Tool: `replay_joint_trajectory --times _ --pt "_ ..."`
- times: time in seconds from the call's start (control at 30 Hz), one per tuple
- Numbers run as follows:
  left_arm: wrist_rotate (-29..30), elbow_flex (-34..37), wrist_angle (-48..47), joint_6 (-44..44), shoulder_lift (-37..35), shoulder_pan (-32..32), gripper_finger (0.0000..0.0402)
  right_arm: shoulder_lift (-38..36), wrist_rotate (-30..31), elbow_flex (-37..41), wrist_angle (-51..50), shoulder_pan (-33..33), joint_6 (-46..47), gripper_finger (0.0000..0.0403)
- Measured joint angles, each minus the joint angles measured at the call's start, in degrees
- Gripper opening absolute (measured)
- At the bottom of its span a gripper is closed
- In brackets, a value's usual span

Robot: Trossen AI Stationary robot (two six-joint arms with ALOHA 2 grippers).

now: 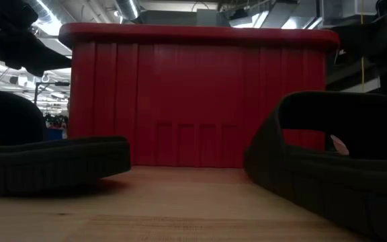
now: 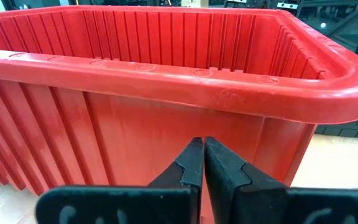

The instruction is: Pick and place slides into bin

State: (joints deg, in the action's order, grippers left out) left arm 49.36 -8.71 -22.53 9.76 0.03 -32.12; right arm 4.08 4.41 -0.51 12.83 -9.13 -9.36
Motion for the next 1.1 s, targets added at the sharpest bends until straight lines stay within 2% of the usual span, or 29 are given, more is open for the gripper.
replay_joint_trajectory --times 0.27,0.53,0.63,0.8,1.1 --pt "0.0 0.0 0.0 0.0 0.0 0.0 0.0007 0.0 0.0 0.0 0.2 0.0 -1.1 0.0016" --pt "0.0 0.0 0.0 0.0 0.0 0.0 0.0006 0.0 0.0 0.0 0.3 0.0 4.8 0.0016" --pt "0.0 0.0 0.0 0.0 0.0 0.0 0.0007 0.0 0.0 0.0 3.7 0.0 5.1 0.0016" --pt "0.0 0.0 0.0 0.0 0.0 0.0 0.0010 0.0 0.0 0.0 9.0 0.0 10.6 0.0016" --pt "0.0 0.0 0.0 0.0 0.0 0.0 0.0007 0.0 0.1 0.0 9.1 0.0 12.6 0.0016"
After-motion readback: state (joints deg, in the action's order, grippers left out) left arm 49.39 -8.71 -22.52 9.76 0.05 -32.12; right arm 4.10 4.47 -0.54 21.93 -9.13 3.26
